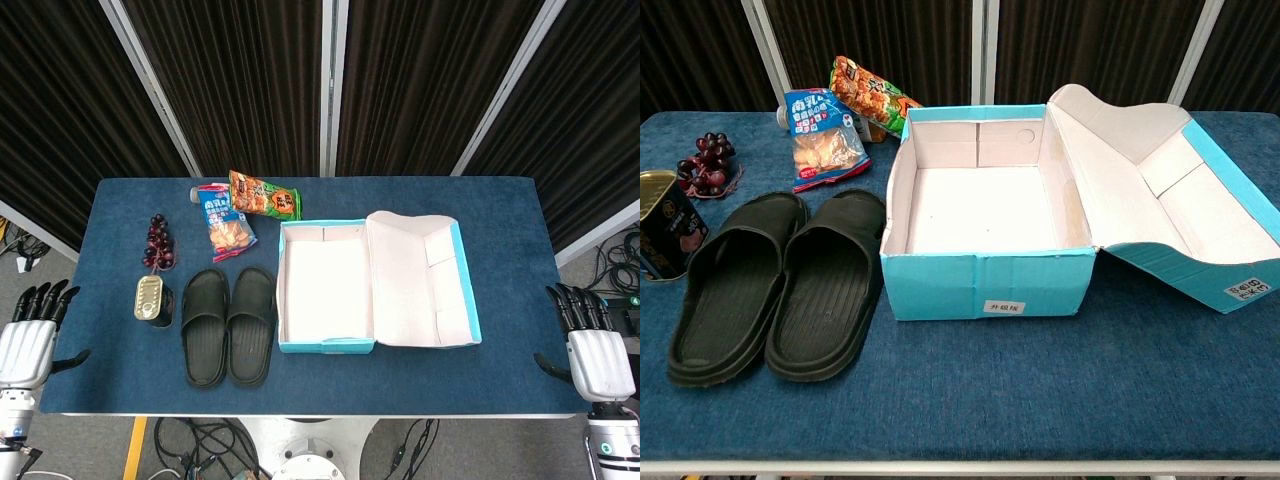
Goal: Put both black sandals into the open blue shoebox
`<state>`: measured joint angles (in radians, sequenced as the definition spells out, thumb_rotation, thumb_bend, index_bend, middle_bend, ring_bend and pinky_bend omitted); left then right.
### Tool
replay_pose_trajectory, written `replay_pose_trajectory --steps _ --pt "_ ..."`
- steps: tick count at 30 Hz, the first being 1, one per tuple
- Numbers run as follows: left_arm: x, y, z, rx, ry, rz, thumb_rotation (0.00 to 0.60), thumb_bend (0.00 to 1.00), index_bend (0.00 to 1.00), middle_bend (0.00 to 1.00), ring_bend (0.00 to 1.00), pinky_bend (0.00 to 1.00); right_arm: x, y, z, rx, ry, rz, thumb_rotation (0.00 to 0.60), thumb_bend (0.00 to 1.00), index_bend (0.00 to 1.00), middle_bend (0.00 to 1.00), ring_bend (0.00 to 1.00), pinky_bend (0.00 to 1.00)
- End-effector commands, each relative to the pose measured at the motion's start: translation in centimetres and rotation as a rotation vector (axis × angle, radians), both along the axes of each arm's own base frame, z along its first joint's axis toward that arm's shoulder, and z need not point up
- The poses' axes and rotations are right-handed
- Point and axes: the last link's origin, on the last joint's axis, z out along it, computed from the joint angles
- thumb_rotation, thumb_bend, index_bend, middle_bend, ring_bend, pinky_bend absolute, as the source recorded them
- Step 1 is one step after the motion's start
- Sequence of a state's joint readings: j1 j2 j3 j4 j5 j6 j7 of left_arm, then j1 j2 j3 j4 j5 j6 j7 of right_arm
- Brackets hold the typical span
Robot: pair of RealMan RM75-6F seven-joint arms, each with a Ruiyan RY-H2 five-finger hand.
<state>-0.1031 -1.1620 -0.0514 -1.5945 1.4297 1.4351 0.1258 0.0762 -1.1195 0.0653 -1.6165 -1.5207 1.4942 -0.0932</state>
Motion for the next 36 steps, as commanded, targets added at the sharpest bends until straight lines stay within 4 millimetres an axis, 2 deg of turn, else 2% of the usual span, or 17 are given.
replay_pose_trajectory --steps 1,9,14,19,20,22,24,26,28,31,36 --pt "0.1 0.1 0.0 0.000 0.001 -0.001 0.600 0.00 0.13 0.04 0.00 0.00 0.0 -0.1 0.0 -0.004 0.003 -0.001 0.600 0.03 0.00 0.07 0.00 0.00" --pt "0.7 0.8 0.7 0.011 0.001 -0.041 0.600 0.00 0.13 0.04 0.00 0.00 0.0 0.2 0.5 -0.020 0.001 0.008 0.600 0.03 0.00 0.07 0.00 0.00" --pt "1.9 2.7 1.8 0.021 -0.036 -0.102 0.600 0.00 0.13 0.04 0.00 0.01 0.0 0.3 1.1 -0.032 0.004 0.020 0.600 0.03 0.00 0.07 0.00 0.00" --pt "4.2 6.0 2.7 -0.028 -0.087 -0.175 0.600 0.00 0.13 0.04 0.01 0.15 0.4 0.3 1.7 -0.037 0.015 0.045 0.600 0.03 0.00 0.07 0.00 0.00" --pt "4.8 6.7 2.7 -0.041 -0.092 -0.194 0.600 0.00 0.13 0.04 0.05 0.20 0.4 0.3 1.8 -0.038 0.017 0.048 0.600 0.03 0.00 0.07 0.00 0.00" --pt "6.3 8.2 2.5 -0.080 -0.099 -0.223 0.600 0.00 0.13 0.04 0.19 0.33 0.5 0.4 2.0 -0.041 0.022 0.054 0.600 0.03 0.00 0.07 0.00 0.00" --pt "7.8 9.5 1.8 -0.133 -0.122 -0.231 0.600 0.00 0.13 0.04 0.37 0.51 0.6 0.4 2.2 -0.041 0.026 0.063 0.600 0.03 0.00 0.07 0.00 0.00" --pt "9.1 10.5 0.8 -0.185 -0.141 -0.237 0.600 0.00 0.13 0.05 0.47 0.64 0.7 0.5 2.3 -0.040 0.026 0.070 0.600 0.03 0.00 0.07 0.00 0.00" --pt "10.4 11.4 -0.7 -0.252 -0.158 -0.236 0.600 0.00 0.13 0.07 0.54 0.73 0.7 0.6 2.4 -0.040 0.026 0.073 0.600 0.03 0.00 0.07 0.00 0.00" --pt "12.0 12.2 -3.2 -0.348 -0.150 -0.236 0.600 0.00 0.13 0.08 0.60 0.79 0.5 0.8 2.7 -0.040 0.028 0.068 0.600 0.03 0.00 0.07 0.00 0.00" --pt "13.9 12.5 -7.3 -0.483 -0.157 -0.206 0.600 0.00 0.12 0.08 0.61 0.81 0.2 0.9 2.8 -0.034 0.024 0.064 0.600 0.03 0.00 0.07 0.00 0.00"
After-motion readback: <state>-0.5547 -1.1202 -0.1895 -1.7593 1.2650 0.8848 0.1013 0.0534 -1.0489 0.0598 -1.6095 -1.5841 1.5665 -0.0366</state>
